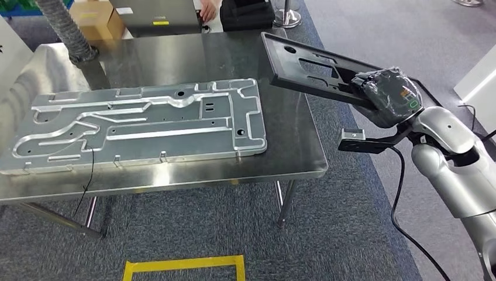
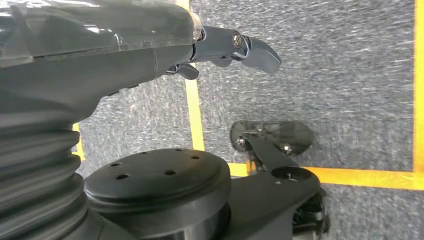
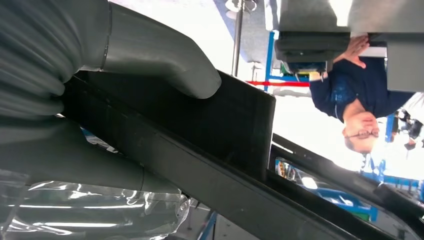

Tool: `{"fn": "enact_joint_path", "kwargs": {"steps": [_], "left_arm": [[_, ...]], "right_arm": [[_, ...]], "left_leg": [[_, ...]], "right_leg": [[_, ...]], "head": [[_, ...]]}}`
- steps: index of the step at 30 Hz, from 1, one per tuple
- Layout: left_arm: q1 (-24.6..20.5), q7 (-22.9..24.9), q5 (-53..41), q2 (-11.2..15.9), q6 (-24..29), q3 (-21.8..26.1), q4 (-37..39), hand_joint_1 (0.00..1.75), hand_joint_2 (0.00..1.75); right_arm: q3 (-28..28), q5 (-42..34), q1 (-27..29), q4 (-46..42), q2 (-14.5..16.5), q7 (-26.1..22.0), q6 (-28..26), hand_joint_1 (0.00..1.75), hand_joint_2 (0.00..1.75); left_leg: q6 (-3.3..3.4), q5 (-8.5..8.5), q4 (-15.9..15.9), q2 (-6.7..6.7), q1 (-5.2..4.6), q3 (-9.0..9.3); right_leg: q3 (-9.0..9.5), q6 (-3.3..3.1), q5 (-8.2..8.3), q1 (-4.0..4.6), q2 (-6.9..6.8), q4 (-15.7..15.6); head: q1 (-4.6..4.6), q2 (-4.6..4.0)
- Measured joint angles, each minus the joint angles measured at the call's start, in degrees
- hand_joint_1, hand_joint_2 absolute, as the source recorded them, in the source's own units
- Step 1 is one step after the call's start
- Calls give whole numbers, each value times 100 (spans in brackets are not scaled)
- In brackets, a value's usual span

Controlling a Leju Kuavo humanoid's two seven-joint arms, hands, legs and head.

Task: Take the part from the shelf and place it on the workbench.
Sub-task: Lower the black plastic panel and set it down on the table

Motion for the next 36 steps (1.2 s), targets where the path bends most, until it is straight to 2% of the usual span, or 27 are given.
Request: {"fn": "enact_joint_path", "kwargs": {"steps": [2, 3, 4, 5, 6, 7, 9, 10, 13, 14, 16, 18, 19, 20, 21, 22, 24, 25, 27, 29, 31, 33, 34, 35, 36], "left_arm": [[-3, 1, -2, 0, 8, 0, 0, 0, 175], [-3, 2, -4, 0, 8, 0, 0, 0, 175], [-4, 1, -9, 0, 8, -1, 0, 0, 175], [-8, -2, -15, 0, 7, -2, 0, 0, 175], [-15, -9, -21, 0, 5, -3, 0, 0, 175], [-22, -17, -27, 2, 4, -5, 0, 0, 175], [-32, -33, -34, 9, 3, -7, 0, 0, 175], [-34, -37, -41, 13, 3, -9, 0, 0, 175], [-35, -20, -85, 15, 1, -35, 0, 0, 175], [-41, -10, -103, 16, 1, -46, 0, 0, 175], [-58, 3, -130, 18, -1, -69, 0, 0, 175], [-61, 10, -147, 18, -7, -92, 0, 0, 175], [-59, 14, -152, 17, -10, -104, 0, 0, 175], [-57, 19, -158, 17, -13, -114, 0, 0, 175], [-57, 23, -164, 17, -15, -123, 0, 0, 175], [-58, 24, -171, 17, -20, -132, 0, 0, 175], [-65, 14, -183, 19, -27, -143, 0, 0, 175], [-68, 7, -185, 19, -28, -145, 0, 0, 175], [-71, -3, -175, 20, -23, -148, 0, 0, 175], [-74, -4, -157, 22, -7, -149, 0, 0, 175], [-79, 5, -147, 24, 14, -149, 0, 0, 175], [-77, 27, -140, 25, 24, -149, 0, 0, 175], [-74, 40, -138, 26, 24, -149, 0, 0, 175], [-71, 53, -137, 26, 25, -149, 0, 0, 175], [-67, 64, -136, 27, 27, -149, 0, 0, 175]], "right_arm": [[41, -5, -173, 17, 3, -33, 202, 155, 175], [83, -4, -294, 42, 9, -56, 314, 155, 175], [148, 1, -439, 88, 23, -75, 427, 155, 175], [227, 7, -603, 148, 45, -91, 530, 155, 175], [329, -4, -792, 234, 74, -100, 620, 155, 175], [452, -39, -997, 340, 106, -99, 690, 155, 175], [723, -179, -1407, 577, 169, -71, 754, 155, 175], [873, -262, -1590, 706, 201, -46, 757, 155, 175], [1325, -448, -2037, 1132, 364, 46, 641, 155, 175], [1439, -483, -2149, 1276, 439, 81, 539, 155, 175], [1611, -523, -2305, 1545, 593, 143, 317, 155, 175], [1765, -532, -2377, 1775, 731, 179, 196, 155, 175], [1831, -532, -2384, 1871, 793, 190, 170, 155, 175], [1887, -532, -2384, 1957, 858, 198, 143, 155, 175], [1937, -532, -2390, 2040, 932, 205, 109, 155, 175], [1982, -532, -2403, 2123, 1012, 210, 71, 155, 175], [2058, -528, -2446, 2300, 1197, 212, -27, 155, 175], [2090, -520, -2462, 2411, 1310, 210, -85, 155, 175], [2152, -499, -2476, 2675, 1584, 203, -224, 155, 175], [2199, -480, -2475, 2944, 1875, 190, -342, 155, 175], [2227, -460, -2475, 3189, 2182, 170, -467, 155, 175], [2263, -434, -2458, 3422, 2465, 146, -568, 155, 175], [2285, -420, -2439, 3520, 2575, 134, -588, 155, 175], [2306, -407, -2419, 3609, 2672, 119, -597, 155, 175], [2322, -393, -2403, 3683, 2757, 101, -606, 155, 175]], "left_leg": [[-16, -335, 792, 11, 5, -389], [-14, -441, 1154, 11, 5, -592], [-2, -445, 1345, 11, 3, -721], [21, -335, 1312, 11, 0, -746], [58, -126, 1041, 12, -9, -655], [107, 122, 624, 12, -26, -494], [190, 421, -100, 18, -73, -192], [211, 459, -278, 18, -91, -119], [248, 471, -396, 11, -88, -77], [271, 490, -434, 11, -74, -58], [307, 519, -492, 13, -48, -22], [317, 516, -494, 9, -43, -13], [316, 511, -489, 7, -40, -9], [309, 502, -480, 5, -35, -4], [296, 489, -467, 2, -29, 4], [275, 468, -447, 0, -23, 14], [220, 424, -403, 1, -28, 9], [189, 414, -390, 4, -32, -1], [131, 414, -396, 14, -31, -9], [69, 363, -359, 19, -27, -17], [20, 120, 67, 20, -24, -198], [-10, -213, 873, 20, -14, -593], [-19, -285, 1170, 20, -9, -761], [-23, -256, 1286, 21, -4, -849], [-21, -105, 1139, 21, 1, -810]], "right_leg": [[29, -50, -26, 26, -4, 0], [36, -63, -35, 43, -3, 2], [44, -75, -43, 60, 1, 4], [54, -84, -51, 75, 6, 6], [67, -89, -59, 89, 12, 7], [79, -90, -67, 99, 18, 7], [80, -65, -79, 123, 25, 10], [73, -42, -77, 124, 26, 7], [66, 53, -74, 114, 19, -8], [39, 81, -127, 113, 13, 60], [-177, 132, -390, 99, 2, 533], [-559, 179, -693, 87, 1, 1294], [-702, 198, -737, 77, 1, 1544], [-744, 212, -663, 66, 0, 1574], [-669, 221, -481, 54, -2, 1364], [-500, 226, -241, 41, -4, 973], [-165, 191, 50, 48, 0, 250], [-86, 156, 89, 65, 6, 69], [-76, 66, 74, 101, 25, -3], [-52, -13, 87, 84, 28, -36], [-17, -90, 94, 64, 27, -69], [-2, -133, 79, 77, 28, -67], [6, -140, 71, 83, 29, -64], [14, -143, 62, 88, 28, -60], [25, -139, 49, 90, 27, -53]], "head": [[1, 0], [1, 0], [1, 0], [1, 0], [1, 0], [1, 0], [1, 0], [1, 0], [1, 0], [1, 0], [1, 0], [1, 0], [1, 0], [1, 0], [1, 0], [1, 0], [0, 1], [0, 1], [1, 1], [2, 0], [1, 0], [1, 0], [1, 0], [1, 0], [1, 0]]}}
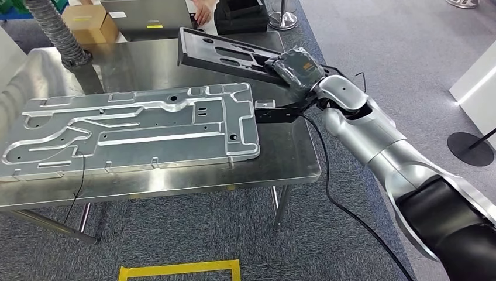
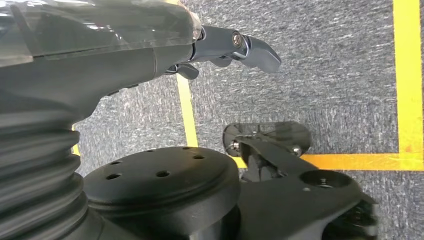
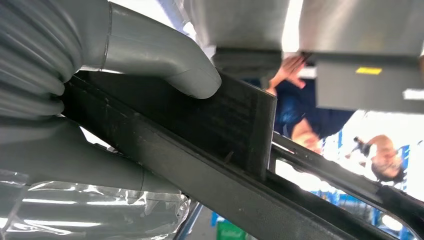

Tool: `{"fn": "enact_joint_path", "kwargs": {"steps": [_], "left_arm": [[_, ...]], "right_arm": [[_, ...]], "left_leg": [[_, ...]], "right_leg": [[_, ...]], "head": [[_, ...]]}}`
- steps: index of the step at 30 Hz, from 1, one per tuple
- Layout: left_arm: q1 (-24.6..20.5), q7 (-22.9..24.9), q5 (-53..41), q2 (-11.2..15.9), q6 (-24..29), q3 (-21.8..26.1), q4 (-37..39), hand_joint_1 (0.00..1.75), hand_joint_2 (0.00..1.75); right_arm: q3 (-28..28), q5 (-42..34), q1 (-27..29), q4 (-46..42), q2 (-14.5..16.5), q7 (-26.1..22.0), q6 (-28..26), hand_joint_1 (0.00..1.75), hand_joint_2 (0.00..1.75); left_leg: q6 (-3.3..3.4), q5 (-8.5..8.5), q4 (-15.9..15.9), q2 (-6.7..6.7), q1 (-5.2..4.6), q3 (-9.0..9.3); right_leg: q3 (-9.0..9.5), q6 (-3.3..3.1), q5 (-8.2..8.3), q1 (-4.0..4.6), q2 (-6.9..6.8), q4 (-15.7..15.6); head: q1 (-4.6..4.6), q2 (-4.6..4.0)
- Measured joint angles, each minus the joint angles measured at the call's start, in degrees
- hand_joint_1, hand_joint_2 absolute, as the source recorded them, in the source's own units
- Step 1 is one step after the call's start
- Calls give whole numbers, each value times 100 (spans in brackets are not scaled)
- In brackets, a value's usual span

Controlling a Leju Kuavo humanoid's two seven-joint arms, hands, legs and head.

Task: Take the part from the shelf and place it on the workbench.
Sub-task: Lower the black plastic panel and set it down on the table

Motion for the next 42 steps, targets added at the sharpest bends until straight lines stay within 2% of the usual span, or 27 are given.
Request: {"fn": "enact_joint_path", "kwargs": {"steps": [2, 4, 7, 9, 10, 12, 13, 14, 15, 16, 18, 19, 20, 22, 24, 26, 28, 29, 30, 31, 32, 34, 35, 38, 39, 40, 42], "left_arm": [[4, 26, 4, 5, 8, 0, 0, 0, 175], [5, 50, 15, 9, 17, 0, 0, 0, 175], [8, 71, 37, 11, 39, 0, 0, 0, 175], [4, 78, 45, 15, 61, 0, 0, 0, 175], [2, 78, 48, 17, 71, 0, 0, 0, 175], [-1, 70, 50, 19, 81, 0, 0, 0, 175], [0, 61, 51, 19, 81, 0, 0, 0, 175], [2, 52, 51, 19, 81, 0, 0, 0, 175], [5, 43, 51, 19, 82, 0, 0, 0, 175], [7, 37, 51, 19, 81, 0, 0, 0, 175], [8, 29, 51, 12, 80, 0, -2, 0, 175], [7, 28, 51, 7, 79, 0, -4, 0, 175], [7, 30, 52, 3, 78, 0, -6, 0, 175], [9, 38, 53, 1, 78, 0, -8, 0, 175], [12, 43, 53, 3, 79, 0, -8, 0, 175], [12, 43, 53, 7, 79, 0, -8, 0, 175], [16, 42, 52, 10, 76, 0, -9, 0, 175], [16, 40, 52, 12, 74, 0, -9, 0, 175], [16, 38, 51, 15, 72, 0, -9, 0, 175], [16, 36, 49, 18, 69, 0, -9, 0, 175], [16, 36, 47, 22, 68, 0, -9, 0, 175], [16, 38, 42, 23, 63, 0, -10, 0, 175], [14, 40, 39, 22, 57, 0, -10, 0, 175], [22, 44, 35, 26, 40, 0, -11, 0, 175], [23, 44, 34, 28, 37, 0, -11, 0, 175], [21, 44, 34, 30, 34, 0, -11, 0, 175], [17, 43, 33, 30, 31, 0, -11, 0, 175]], "right_arm": [[17, 34, 12, 134, 149, -44, -54, 155, 175], [27, 101, 16, 286, 300, -88, -151, 155, 175], [58, 216, 55, 514, 541, -126, -231, 155, 175], [76, 285, 67, 627, 692, -128, -226, 155, 175], [84, 310, 66, 681, 772, -129, -214, 155, 175], [111, 340, 73, 784, 923, -133, -176, 155, 175], [130, 351, 86, 835, 991, -136, -157, 155, 175], [149, 360, 100, 881, 1055, -140, -143, 155, 175], [165, 367, 112, 920, 1115, -144, -135, 155, 175], [177, 373, 116, 952, 1171, -151, -133, 155, 175], [197, 386, 108, 998, 1271, -167, -126, 155, 175], [207, 397, 99, 1021, 1319, -174, -115, 155, 175], [220, 407, 94, 1048, 1362, -179, -101, 155, 175], [247, 426, 89, 1103, 1446, -189, -67, 155, 175], [268, 443, 86, 1149, 1516, -195, -49, 155, 175], [281, 464, 76, 1186, 1583, -196, -45, 155, 175], [298, 492, 79, 1225, 1633, -196, -44, 155, 175], [311, 508, 88, 1247, 1650, -196, -44, 155, 175], [326, 522, 95, 1270, 1663, -196, -45, 155, 175], [338, 536, 97, 1289, 1678, -196, -47, 155, 175], [349, 550, 94, 1307, 1694, -194, -48, 155, 175], [363, 596, 72, 1333, 1727, -180, -50, 155, 175], [370, 628, 59, 1345, 1742, -168, -49, 155, 175], [398, 702, 26, 1368, 1786, -137, -44, 155, 175], [409, 712, 12, 1370, 1796, -132, -43, 155, 175], [420, 718, -8, 1373, 1802, -128, -43, 155, 175], [443, 724, -42, 1381, 1805, -123, -42, 155, 175]], "left_leg": [[17, 422, -777, 2, 12, 336], [46, 623, -1378, 0, 7, 617], [118, 628, -1494, -3, 2, 658], [174, 653, -1533, -1, 17, 670], [198, 661, -1550, 1, 25, 678], [230, 656, -1554, 2, 19, 682], [240, 649, -1551, -1, 15, 685], [247, 641, -1547, -8, 12, 692], [250, 631, -1544, -19, 7, 705], [249, 617, -1542, -30, -1, 725], [231, 587, -1547, -45, -15, 763], [212, 577, -1549, -45, -16, 769], [188, 571, -1552, -39, -12, 766], [131, 577, -1574, -26, -13, 772], [74, 494, -1497, -13, -22, 754], [18, 211, -986, -5, -4, 527], [-31, -81, -228, -4, 25, 146], [-53, -109, -10, -3, 39, 21], [-72, -26, -8, -2, 54, -4], [-88, 151, -232, 0, 71, 86], [-105, 375, -627, 4, 94, 260], [-96, 616, -1291, -2, 101, 584], [-69, 636, -1443, -7, 96, 655], [65, 618, -1468, -19, 76, 653], [105, 625, -1477, -19, 77, 656], [141, 634, -1487, -18, 80, 659], [182, 637, -1492, -17, 72, 658]], "right_leg": [[20, 28, -38, 4, -2, 25], [15, 72, -65, 26, 3, 53], [-1, 153, -58, 46, 11, 32], [-69, 203, -181, 33, 2, 182], [-177, 224, -326, 27, -3, 420], [-535, 249, -678, 21, -8, 1187], [-707, 252, -778, 20, -8, 1526], [-805, 247, -775, 21, -8, 1694], [-795, 232, -659, 23, -8, 1628], [-674, 202, -449, 33, -8, 1332], [-315, 101, -41, 73, -12, 517], [-187, 55, 61, 98, -15, 231], [-122, 19, 86, 119, -16, 79], [-89, -10, 68, 127, -15, -6], [-17, -31, 94, 85, -25, -117], [52, -48, 116, 47, -37, -195], [60, -57, 106, 43, -36, -189], [62, -54, 95, 41, -36, -178], [63, -44, 80, 36, -34, -160], [65, -27, 60, 27, -31, -135], [65, -2, 30, 16, -27, -98], [36, 61, -22, 26, -9, -14], [17, 90, -36, 38, -1, 16], [-6, 158, -48, 36, 2, 35], [-26, 180, -104, 25, -2, 92], [-91, 199, -215, 19, -6, 249], [-386, 220, -575, 16, -12, 922]], "head": [[0, 0], [0, 0], [0, 0], [1, 0], [1, 0], [1, 0], [1, 0], [2, 0], [2, 0], [2, 0], [1, 0], [1, 0], [0, 0], [0, 0], [0, 0], [0, 0], [0, 0], [0, 0], [0, 0], [0, 0], [0, 0], [-1, 0], [0, 0], [2, 0], [2, 0], [2, 0], [2, 0]]}}
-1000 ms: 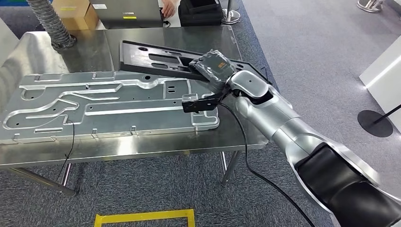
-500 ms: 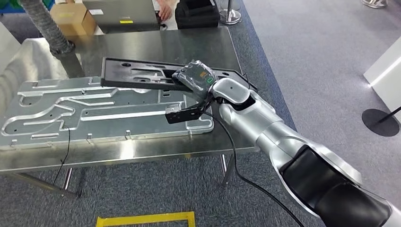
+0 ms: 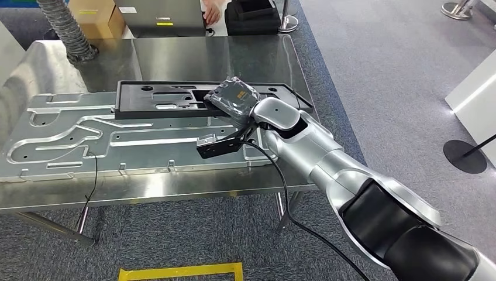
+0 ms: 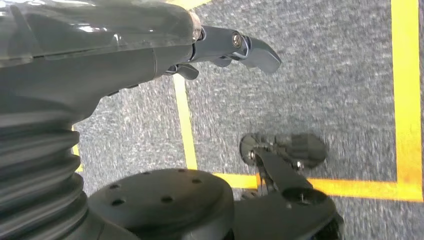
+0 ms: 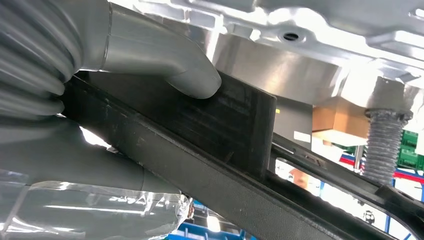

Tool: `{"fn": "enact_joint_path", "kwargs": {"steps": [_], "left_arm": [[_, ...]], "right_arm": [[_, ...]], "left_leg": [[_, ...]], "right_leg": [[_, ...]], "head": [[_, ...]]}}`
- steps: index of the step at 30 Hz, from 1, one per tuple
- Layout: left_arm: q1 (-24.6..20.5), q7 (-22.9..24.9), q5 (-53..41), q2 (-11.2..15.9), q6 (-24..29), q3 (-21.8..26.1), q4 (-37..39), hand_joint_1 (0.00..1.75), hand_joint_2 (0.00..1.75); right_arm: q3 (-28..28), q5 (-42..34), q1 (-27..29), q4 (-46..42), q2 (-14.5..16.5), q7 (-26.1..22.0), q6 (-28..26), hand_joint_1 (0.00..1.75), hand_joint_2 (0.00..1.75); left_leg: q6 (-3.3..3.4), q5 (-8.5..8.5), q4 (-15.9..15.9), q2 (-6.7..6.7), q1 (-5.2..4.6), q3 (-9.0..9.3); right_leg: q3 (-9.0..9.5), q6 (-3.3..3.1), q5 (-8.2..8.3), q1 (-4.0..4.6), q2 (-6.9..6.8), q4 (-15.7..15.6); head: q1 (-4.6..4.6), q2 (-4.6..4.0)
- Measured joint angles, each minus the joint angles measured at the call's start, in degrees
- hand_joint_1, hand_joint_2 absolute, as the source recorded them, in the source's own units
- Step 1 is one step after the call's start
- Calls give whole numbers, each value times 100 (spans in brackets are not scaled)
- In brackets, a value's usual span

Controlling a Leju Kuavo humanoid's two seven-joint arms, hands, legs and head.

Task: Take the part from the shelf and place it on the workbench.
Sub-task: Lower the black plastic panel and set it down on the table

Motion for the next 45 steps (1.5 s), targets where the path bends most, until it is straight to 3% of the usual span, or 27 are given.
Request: {"fn": "enact_joint_path", "kwargs": {"steps": [2, 3, 4, 7, 9, 12, 14, 16, 18, 19, 21, 23, 25, 28, 30, 32, 33, 34, 35, 37, 39, 40, 42, 44, 45], "left_arm": [[4, 1, -1, 0, -1, 0, 0, 0, 175], [6, 1, -3, 1, -1, -1, 0, 0, 175], [6, 2, -11, 1, 0, -1, 0, 0, 175], [-4, -1, -41, -14, 2, -4, -4, 0, 175], [-14, -5, -46, -28, 2, -8, -9, 0, 175], [-10, -7, -48, -28, 1, -21, -11, 0, 175], [-8, -4, -49, -27, 3, -36, -11, 0, 175], [-8, -1, -63, -26, 13, -52, -11, 0, 175], [-11, -1, -102, -25, 55, -81, -11, 0, 175], [-12, -1, -128, -25, 85, -99, -11, 0, 175], [-12, -1, -163, -25, 140, -128, -11, 0, 175], [-14, -2, -155, -28, 158, -139, -11, 0, 87], [-10, -2, -123, -30, 151, -138, -12, 0, 0], [0, -2, -101, -25, 123, -138, -11, 0, 0], [-6, -2, -95, -24, 93, -138, -11, 0, 0], [-5, -2, -90, -24, 73, -138, -11, 0, 0], [-3, -1, -87, -23, 69, -138, -11, 0, 0], [-1, 0, -85, -23, 70, -138, -11, 0, 0], [0, 2, -83, -22, 70, -138, -11, 0, 0], [-3, 8, -74, -24, 71, -138, -11, 0, 0], [-8, 14, -69, -27, 71, -138, -11, 0, 0], [-8, 15, -68, -30, 71, -138, -11, 0, 0], [-5, 15, -65, -34, 73, -138, -13, 0, 0], [-4, 9, -57, -36, 75, -138, -12, 0, 0], [-4, 6, -54, -35, 75, -138, -11, 0, 0]], "right_arm": [[20, 39, -11, 15, 5, 11, 1, 155, 175], [33, 80, -18, 21, 11, 21, 6, 155, 175], [54, 133, -40, 25, 23, 32, 24, 155, 175], [137, 292, -207, -1, 108, 75, 184, 155, 175], [203, 366, -326, -34, 172, 112, 282, 155, 175], [289, 411, -425, -69, 222, 151, 317, 155, 175], [324, 415, -473, -96, 260, 169, 323, 155, 175], [356, 416, -504, -116, 297, 180, 344, 78, 175], [394, 414, -506, -126, 310, 189, 390, 0, 175], [412, 411, -505, -134, 313, 191, 411, 0, 175], [431, 402, -509, -162, 313, 197, 435, 0, 175], [434, 390, -523, -187, 311, 201, 447, 0, 175], [435, 381, -532, -199, 310, 202, 456, 0, 175], [435, 365, -540, -207, 307, 201, 456, 0, 175], [435, 357, -544, -210, 303, 201, 454, 0, 175], [437, 355, -535, -211, 297, 201, 454, 0, 175], [438, 354, -528, -211, 293, 201, 454, 0, 175], [440, 352, -524, -211, 288, 201, 452, 0, 175], [440, 350, -523, -212, 285, 201, 450, 0, 175], [439, 336, -537, -216, 280, 202, 440, 0, 175], [432, 309, -554, -233, 279, 204, 428, 0, 175], [425, 298, -559, -245, 273, 205, 425, 0, 175], [392, 289, -560, -302, 251, 209, 429, 0, 87], [340, 282, -575, -410, 222, 212, 451, 0, 0], [315, 279, -582, -471, 206, 212, 472, 0, 0]], "left_leg": [[19, -2, 1, -2, -23, 0], [25, -4, 2, -6, -37, 5], [28, -5, 2, -11, -53, 14], [25, -12, 1, -10, -94, 32], [-10, -8, -4, 2, -87, 14], [-95, -34, 12, 5, -82, 2], [-152, -258, 346, 9, -83, -130], [-205, -608, 1054, 13, -54, -432], [-248, -726, 1511, 16, -26, -631], [-265, -635, 1441, 18, -13, -586], [-292, -292, 747, 22, 18, -222], [-258, -122, 151, 16, 17, 84], [-176, -132, 42, 3, -3, 129], [-67, -99, 27, 2, 7, 117], [-19, -83, 15, 8, 13, 113], [1, -80, 16, 13, 6, 104], [3, -79, 16, 13, 3, 101], [5, -79, 17, 11, 2, 102], [5, -78, 17, 8, 0, 106], [-9, -79, 18, 3, -13, 114], [-53, -72, 17, 5, -26, 103], [-86, -62, 9, 8, -27, 95], [-153, -60, -2, 11, -21, 93], [-202, -222, 206, 14, -20, 9], [-216, -389, 486, 16, -12, -109]], "right_leg": [[-331, -6, -251, 3, 0, 706], [-383, -26, -226, 10, 0, 803], [-320, -62, -92, 22, 0, 656], [212, -251, 451, 105, -2, -491], [365, -316, 533, 160, -12, -847], [418, -316, 576, 138, -31, -967], [470, -323, 618, 91, -50, -1052], [479, -335, 622, 89, -54, -1058], [478, -328, 612, 83, -53, -1039], [477, -317, 603, 76, -51, -1023], [476, -272, 566, 56, -47, -968], [439, -209, 532, 67, -35, -894], [402, -159, 531, 90, -27, -863], [352, -90, 435, 69, -27, -748], [128, -42, 120, 50, -26, -231], [-212, -13, -205, 43, -26, 517], [-310, -11, -244, 42, -26, 729], [-311, -19, -177, 41, -26, 734], [-198, -39, -12, 42, -26, 505], [202, -103, 357, 60, -25, -301], [428, -148, 494, 93, -21, -800], [437, -160, 479, 110, -18, -846], [438, -203, 513, 95, -16, -897], [465, -263, 553, 62, -21, -959], [475, -282, 562, 55, -24, -975]], "head": [[0, 0], [0, 0], [0, 0], [-1, 0], [-1, 0], [-2, 0], [-2, 0], [-2, 0], [-2, 0], [-2, 0], [-2, 0], [-2, 0], [-2, 0], [-2, 0], [-1, 0], [-1, 0], [-1, 0], [-1, 0], [-1, 0], [-1, 0], [-2, 0], [-2, 0], [-2, 0], [-2, 0], [-2, 0]]}}
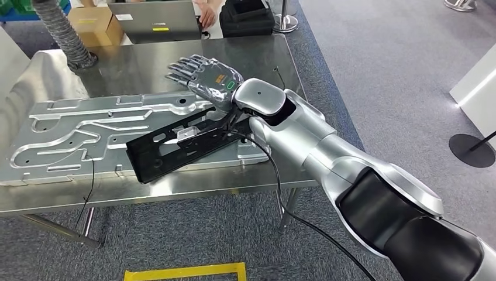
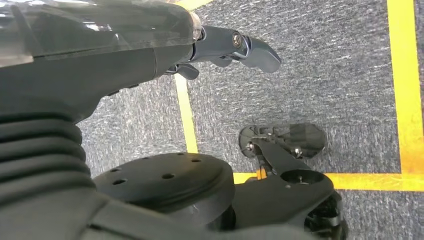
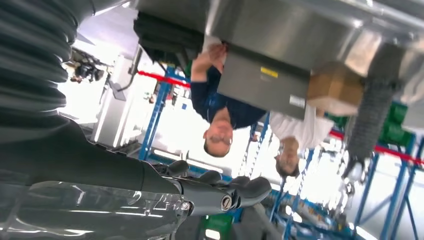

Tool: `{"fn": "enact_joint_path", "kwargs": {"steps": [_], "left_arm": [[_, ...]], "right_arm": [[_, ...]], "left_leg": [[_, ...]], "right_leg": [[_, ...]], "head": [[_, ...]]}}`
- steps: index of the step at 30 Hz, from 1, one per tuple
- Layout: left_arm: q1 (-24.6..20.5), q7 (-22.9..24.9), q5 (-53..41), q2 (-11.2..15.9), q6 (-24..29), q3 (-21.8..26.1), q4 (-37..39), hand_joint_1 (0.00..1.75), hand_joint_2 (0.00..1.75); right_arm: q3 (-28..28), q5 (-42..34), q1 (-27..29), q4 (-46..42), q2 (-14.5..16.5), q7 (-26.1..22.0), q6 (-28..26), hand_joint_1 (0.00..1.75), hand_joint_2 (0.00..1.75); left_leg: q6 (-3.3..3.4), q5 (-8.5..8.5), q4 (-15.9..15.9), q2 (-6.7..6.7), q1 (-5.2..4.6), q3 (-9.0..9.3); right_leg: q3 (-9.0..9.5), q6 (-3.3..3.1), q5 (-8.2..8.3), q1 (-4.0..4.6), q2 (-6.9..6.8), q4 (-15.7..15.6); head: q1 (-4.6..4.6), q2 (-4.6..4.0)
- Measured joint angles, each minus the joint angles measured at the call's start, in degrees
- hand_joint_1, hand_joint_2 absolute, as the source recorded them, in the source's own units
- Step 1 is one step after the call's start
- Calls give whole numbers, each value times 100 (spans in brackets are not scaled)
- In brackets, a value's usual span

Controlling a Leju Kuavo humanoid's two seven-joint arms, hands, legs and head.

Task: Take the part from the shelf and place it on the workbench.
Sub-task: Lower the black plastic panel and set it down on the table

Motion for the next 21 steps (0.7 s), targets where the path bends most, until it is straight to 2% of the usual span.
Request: {"fn": "enact_joint_path", "kwargs": {"steps": [2, 3, 4, 5, 7, 9, 12, 14, 15, 17, 18, 19, 20, 21], "left_arm": [[6, -4, 2, 1, 0, 0, 1, 0, 0], [12, -4, 3, 2, 0, 0, 1, 0, 0], [19, -4, 3, 2, 0, 0, 1, 0, 0], [24, -4, 3, 2, 1, 0, 1, 0, 0], [20, -7, 5, 3, 4, 0, 1, 0, 0], [11, -16, 15, 4, 3, 1, 0, 0, 0], [37, -36, 51, 5, -7, 7, -1, 0, 0], [53, -44, 64, 6, -6, 11, 0, 0, 0], [54, -47, 68, 7, -7, 13, -1, 0, 0], [51, -49, 78, 6, -17, 14, -1, 0, 0], [53, -49, 88, 4, -22, 15, -2, 0, 0], [56, -53, 101, 1, -26, 18, -2, 0, 0], [61, -65, 114, -3, -26, 24, -2, 0, 0], [67, -88, 126, -8, -26, 33, -2, 0, 0]], "right_arm": [[-29, -3, -4, -86, -41, 0, 37, 0, 0], [-35, -3, 2, -113, -62, 0, 47, 0, 0], [-39, -4, 6, -137, -82, 0, 49, 0, 0], [-45, -7, 8, -165, -99, 0, 50, 0, 0], [-70, -27, -6, -238, -134, -1, 63, 0, 0], [-102, -73, -57, -341, -219, -17, 142, 0, 0], [-153, -177, -194, -566, -450, -77, 340, 0, 0], [-187, -225, -309, -697, -604, -102, 423, 0, 0], [-198, -243, -362, -749, -674, -107, 456, 0, 0], [-204, -311, -443, -846, -820, -108, 557, 0, 0], [-202, -381, -479, -910, -913, -110, 623, 0, 0], [-199, -476, -525, -991, -1025, -113, 691, 0, 0], [-194, -593, -586, -1092, -1152, -115, 747, 0, 0], [-187, -721, -658, -1215, -1294, -113, 788, 0, 0]], "left_leg": [[-28, -346, 754, 0, 5, -328], [-39, -421, 1022, 0, 7, -449], [-44, -387, 1086, 1, 7, -476], [-44, -250, 926, 1, 7, -395], [-20, 112, 179, 5, 7, -19], [29, 260, -361, -1, -11, 236], [114, 265, -460, -20, -19, 249], [179, 295, -490, -20, -2, 249], [204, 306, -503, -14, 5, 249], [224, 309, -503, -5, 3, 242], [227, 309, -502, -2, 3, 242], [228, 308, -501, -4, 4, 244], [229, 308, -500, -10, 6, 248], [226, 307, -499, -18, 7, 255]], "right_leg": [[-1, -17, -1, 10, 0, 2], [-1, -20, -3, 15, 0, 7], [-1, -20, -4, 18, 1, 15], [-1, -18, -10, 18, 5, 26], [-5, 4, -34, 18, 14, 65], [-44, 52, -51, 36, 20, 116], [-86, 136, -48, 48, 12, 132], [-159, 198, -187, 33, 10, 306], [-270, 230, -343, 20, 11, 555], [-611, 277, -703, -1, 10, 1309], [-756, 294, -804, -14, 9, 1622], [-818, 306, -802, -27, 8, 1757], [-761, 311, -683, -41, 7, 1644], [-606, 310, -490, -53, 5, 1327]], "head": [[-1, 0], [-1, 0], [-1, 0], [-1, 0], [-1, 0], [0, 0], [0, 1], [0, 0], [0, 0], [-1, 0], [-1, 0], [-1, 0], [0, 0], [0, 0]]}}
